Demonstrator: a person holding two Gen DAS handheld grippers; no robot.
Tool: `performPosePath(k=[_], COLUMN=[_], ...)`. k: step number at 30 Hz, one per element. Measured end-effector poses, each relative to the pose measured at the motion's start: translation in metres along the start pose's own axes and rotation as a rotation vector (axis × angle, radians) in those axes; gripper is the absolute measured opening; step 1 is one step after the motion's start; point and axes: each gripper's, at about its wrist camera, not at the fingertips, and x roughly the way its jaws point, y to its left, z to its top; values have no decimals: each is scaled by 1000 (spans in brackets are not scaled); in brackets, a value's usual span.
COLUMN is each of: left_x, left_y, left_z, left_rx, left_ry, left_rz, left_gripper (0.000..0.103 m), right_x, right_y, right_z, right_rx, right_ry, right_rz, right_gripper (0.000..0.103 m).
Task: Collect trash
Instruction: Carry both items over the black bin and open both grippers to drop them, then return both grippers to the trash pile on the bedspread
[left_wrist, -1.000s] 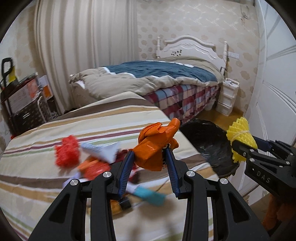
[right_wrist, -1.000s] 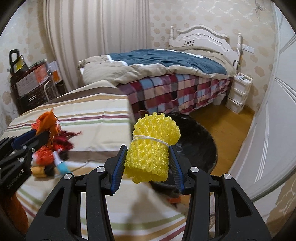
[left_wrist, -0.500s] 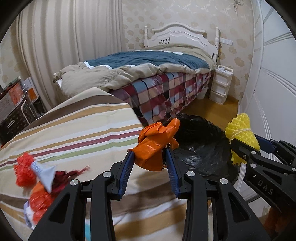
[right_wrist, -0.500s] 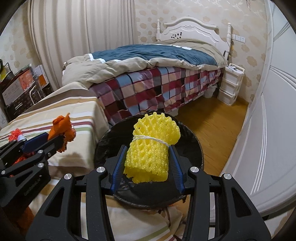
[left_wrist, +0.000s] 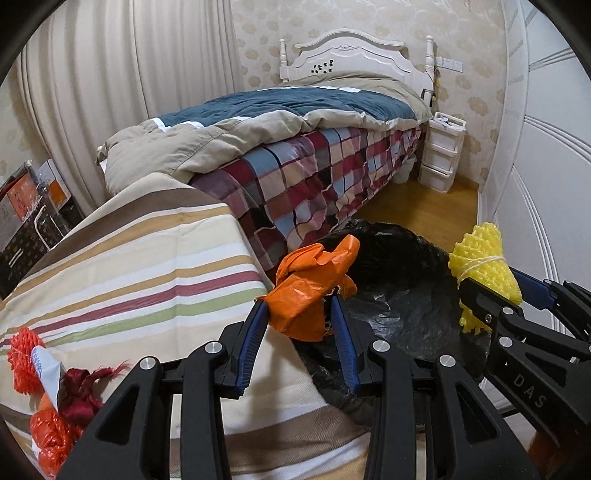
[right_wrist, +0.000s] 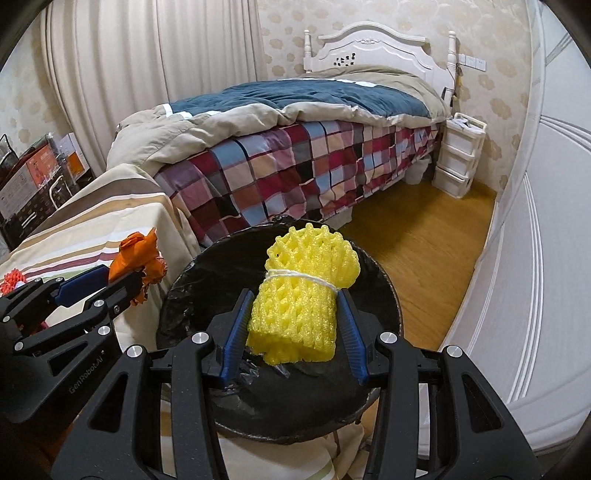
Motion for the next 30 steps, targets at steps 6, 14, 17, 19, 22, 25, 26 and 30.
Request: performPosePath(k=[6, 14, 17, 19, 22, 25, 26, 30], left_x=[7, 7, 3, 0, -5, -11, -13, -26], left_y=[-6, -4, -2, 1, 7, 14, 16, 24], left_z=[5, 6, 7, 7, 6, 6, 5, -1], left_rx=[14, -3, -9, -15, -30, -52, -55, -59], left_ry=[9, 3, -8, -15, -14, -12, -13, -21], left_rz=[-3, 16, 30, 48, 58, 65, 66, 85], left_gripper=[38, 63, 73, 75, 77, 79, 80, 80], right_x=[8, 12, 9, 8, 3, -2, -4, -15], right_y=[-7, -13, -14, -15, -15, -14, -13, -5], right_z=[1, 2, 1, 1, 1, 1, 1, -2], right_rx=[8, 23, 26, 32, 38, 47, 48, 47], right_ry=[11, 12, 4, 2, -4, -11, -12, -23], right_rz=[-6, -20, -36, -39, -47, -48, -47, -44], right_gripper=[45, 54, 55, 57, 60, 66, 69, 76])
